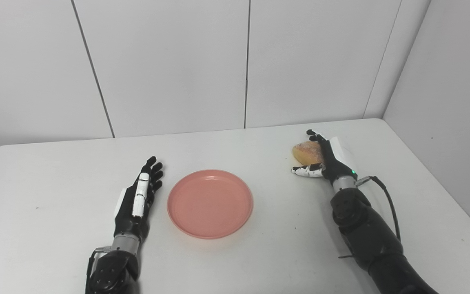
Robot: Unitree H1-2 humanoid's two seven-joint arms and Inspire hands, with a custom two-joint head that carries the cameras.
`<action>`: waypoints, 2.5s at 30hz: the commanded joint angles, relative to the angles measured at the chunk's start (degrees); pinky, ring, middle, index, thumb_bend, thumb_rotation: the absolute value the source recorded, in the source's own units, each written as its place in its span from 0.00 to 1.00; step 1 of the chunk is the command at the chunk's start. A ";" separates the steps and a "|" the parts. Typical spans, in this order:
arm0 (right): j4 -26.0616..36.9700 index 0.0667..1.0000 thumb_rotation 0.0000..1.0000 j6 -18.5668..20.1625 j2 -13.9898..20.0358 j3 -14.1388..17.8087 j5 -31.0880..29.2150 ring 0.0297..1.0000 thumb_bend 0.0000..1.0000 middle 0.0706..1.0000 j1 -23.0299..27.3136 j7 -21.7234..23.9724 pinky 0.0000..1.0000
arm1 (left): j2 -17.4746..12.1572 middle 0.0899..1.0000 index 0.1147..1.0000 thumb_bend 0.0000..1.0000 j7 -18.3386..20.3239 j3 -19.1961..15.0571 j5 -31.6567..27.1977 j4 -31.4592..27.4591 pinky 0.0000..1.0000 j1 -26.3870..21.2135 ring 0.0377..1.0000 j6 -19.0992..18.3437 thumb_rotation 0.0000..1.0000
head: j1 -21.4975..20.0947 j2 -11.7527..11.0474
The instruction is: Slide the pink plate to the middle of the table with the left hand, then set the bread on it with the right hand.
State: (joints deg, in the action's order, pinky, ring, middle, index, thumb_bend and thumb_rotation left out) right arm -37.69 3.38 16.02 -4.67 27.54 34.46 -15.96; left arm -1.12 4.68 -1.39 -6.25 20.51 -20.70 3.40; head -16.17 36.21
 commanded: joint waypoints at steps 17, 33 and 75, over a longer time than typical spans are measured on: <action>-1.47 0.64 0.00 -6.64 0.44 -0.44 -0.07 0.49 0.54 0.45 2.04 -10.04 0.41 | 0.41 0.94 0.93 0.46 0.77 -0.05 -1.24 0.60 0.98 -1.72 0.96 1.21 1.00 | 1.47 -0.56; 11.26 0.59 0.00 -14.94 -0.92 0.32 -4.81 0.49 0.54 0.45 -0.95 -6.12 0.44 | 3.37 0.94 0.92 0.48 -2.28 1.41 1.86 0.87 0.99 -2.16 0.96 1.38 1.00 | 13.66 -0.17; 9.42 0.47 0.00 -20.23 -13.52 -16.62 7.78 0.37 0.52 0.43 -1.83 2.82 0.31 | 3.95 0.93 0.91 0.54 -4.14 2.89 4.50 -0.34 0.94 -1.93 0.95 1.50 1.00 | 14.95 0.46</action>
State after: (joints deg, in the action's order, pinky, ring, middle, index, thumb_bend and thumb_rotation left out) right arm -28.81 -13.60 2.42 -21.26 34.48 29.46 -11.05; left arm 2.25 0.26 1.03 -2.16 21.73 -21.41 4.44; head -1.23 36.56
